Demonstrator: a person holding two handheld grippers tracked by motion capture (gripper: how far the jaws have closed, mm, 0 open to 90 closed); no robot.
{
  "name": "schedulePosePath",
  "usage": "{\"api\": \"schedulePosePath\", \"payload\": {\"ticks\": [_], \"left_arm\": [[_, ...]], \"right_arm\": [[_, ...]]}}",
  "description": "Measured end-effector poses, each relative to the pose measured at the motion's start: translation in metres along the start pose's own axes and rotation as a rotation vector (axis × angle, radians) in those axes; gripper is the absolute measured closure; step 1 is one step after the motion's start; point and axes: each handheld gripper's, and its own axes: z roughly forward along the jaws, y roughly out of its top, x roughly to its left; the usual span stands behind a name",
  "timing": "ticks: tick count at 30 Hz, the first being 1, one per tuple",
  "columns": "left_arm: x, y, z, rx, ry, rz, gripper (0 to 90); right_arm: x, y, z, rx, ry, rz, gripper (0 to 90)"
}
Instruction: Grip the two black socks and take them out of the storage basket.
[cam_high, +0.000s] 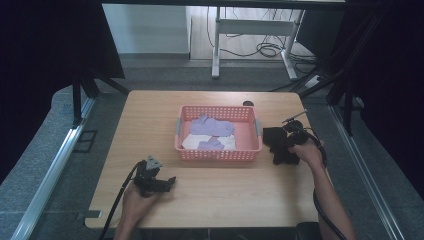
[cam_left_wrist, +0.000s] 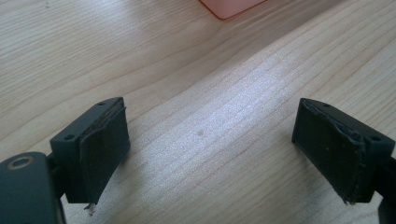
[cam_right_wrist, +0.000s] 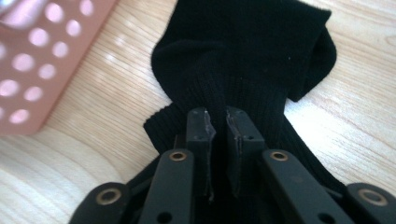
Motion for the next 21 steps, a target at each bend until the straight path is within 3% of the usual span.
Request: {"api": "schedulePosePath", "payload": {"ticks": [9,21], "left_arm": [[0.000,0.000,0.000,0.001,0.000,-0.002,10.6],[0.000,0.000,0.000,0.001,0.000,-0.002,10.6]], "right_arm": [[0.002,0.005,-0.019,-0.065,0.012,-0.011,62.9],[0.010,0.009,-0.030,-0.123,0.003,-0.053,43.6]]}}
